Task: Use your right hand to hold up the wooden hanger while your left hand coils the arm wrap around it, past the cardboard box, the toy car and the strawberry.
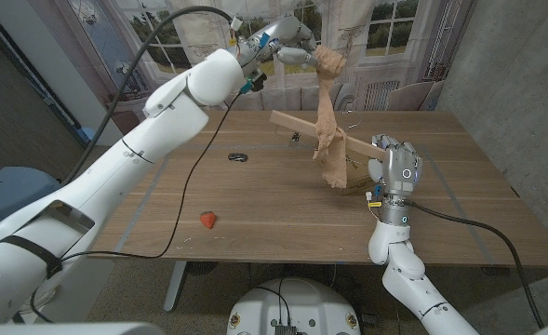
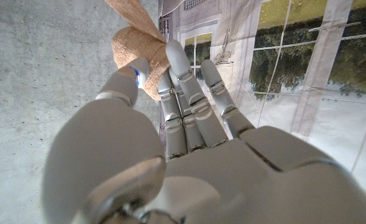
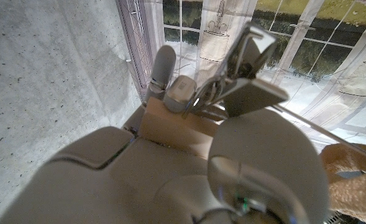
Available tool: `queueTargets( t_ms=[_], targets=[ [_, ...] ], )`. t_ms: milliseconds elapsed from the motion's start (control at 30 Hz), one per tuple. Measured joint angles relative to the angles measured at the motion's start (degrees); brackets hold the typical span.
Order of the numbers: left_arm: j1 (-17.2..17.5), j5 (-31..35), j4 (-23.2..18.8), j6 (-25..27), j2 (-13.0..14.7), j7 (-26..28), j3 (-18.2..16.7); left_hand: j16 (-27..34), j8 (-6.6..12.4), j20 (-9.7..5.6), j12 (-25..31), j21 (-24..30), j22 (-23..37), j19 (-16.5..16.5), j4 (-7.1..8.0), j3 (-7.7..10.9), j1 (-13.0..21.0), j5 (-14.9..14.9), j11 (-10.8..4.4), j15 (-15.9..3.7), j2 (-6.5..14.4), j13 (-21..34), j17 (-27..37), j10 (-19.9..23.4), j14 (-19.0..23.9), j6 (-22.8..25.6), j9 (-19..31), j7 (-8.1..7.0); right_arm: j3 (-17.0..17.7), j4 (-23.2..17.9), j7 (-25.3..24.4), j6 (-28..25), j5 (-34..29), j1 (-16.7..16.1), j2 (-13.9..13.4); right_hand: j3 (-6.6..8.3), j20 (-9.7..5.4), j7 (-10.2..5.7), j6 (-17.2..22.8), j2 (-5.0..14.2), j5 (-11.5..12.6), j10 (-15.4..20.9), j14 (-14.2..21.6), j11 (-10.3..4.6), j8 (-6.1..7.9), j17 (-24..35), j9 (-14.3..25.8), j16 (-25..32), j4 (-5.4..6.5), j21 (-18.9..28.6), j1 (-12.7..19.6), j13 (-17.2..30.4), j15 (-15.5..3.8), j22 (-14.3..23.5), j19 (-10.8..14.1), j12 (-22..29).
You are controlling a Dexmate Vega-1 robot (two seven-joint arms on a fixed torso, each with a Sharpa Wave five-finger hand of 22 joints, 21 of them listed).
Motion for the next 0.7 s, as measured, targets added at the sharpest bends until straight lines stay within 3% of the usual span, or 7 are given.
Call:
queueTargets(
  t_ms=[467,700],
  targets=[
    [-6.5,-3.6,1.9,7.2,3.8,-8.8,2.3,0.0,0.00,0.21,-0.1,0.4,-0.2,-0.2,0.17,0.49,0.0,-0.2,-0.01,0.00,0.0,0.5,0.3,0.0,0.0,0.0,0.0,0.00,2.1,0.3,0.0,1.4,-1.0,-0.6,1.4,-0.01,0.00,0.00,0.0,0.00,0.0,0.0,0.0,0.00,0.19,0.0,0.0,-0.1,0.00,0.0,0.0,0.0,0.00,0.0,0.0,0.0],
    [-9.1,-5.3,3.7,9.1,5.5,-12.2,3.5,0.0,0.00,0.41,-0.2,0.4,-0.3,-0.4,0.17,0.49,0.0,-0.2,-0.01,0.00,0.0,0.9,0.5,0.0,0.0,0.0,0.0,0.00,4.9,0.4,0.0,3.1,-1.6,-1.1,3.9,-0.02,0.00,0.00,-0.2,0.00,0.0,0.0,0.0,0.00,0.23,0.0,-0.2,0.1,0.00,0.0,0.0,0.0,0.00,0.0,0.0,0.0]
  ],
)
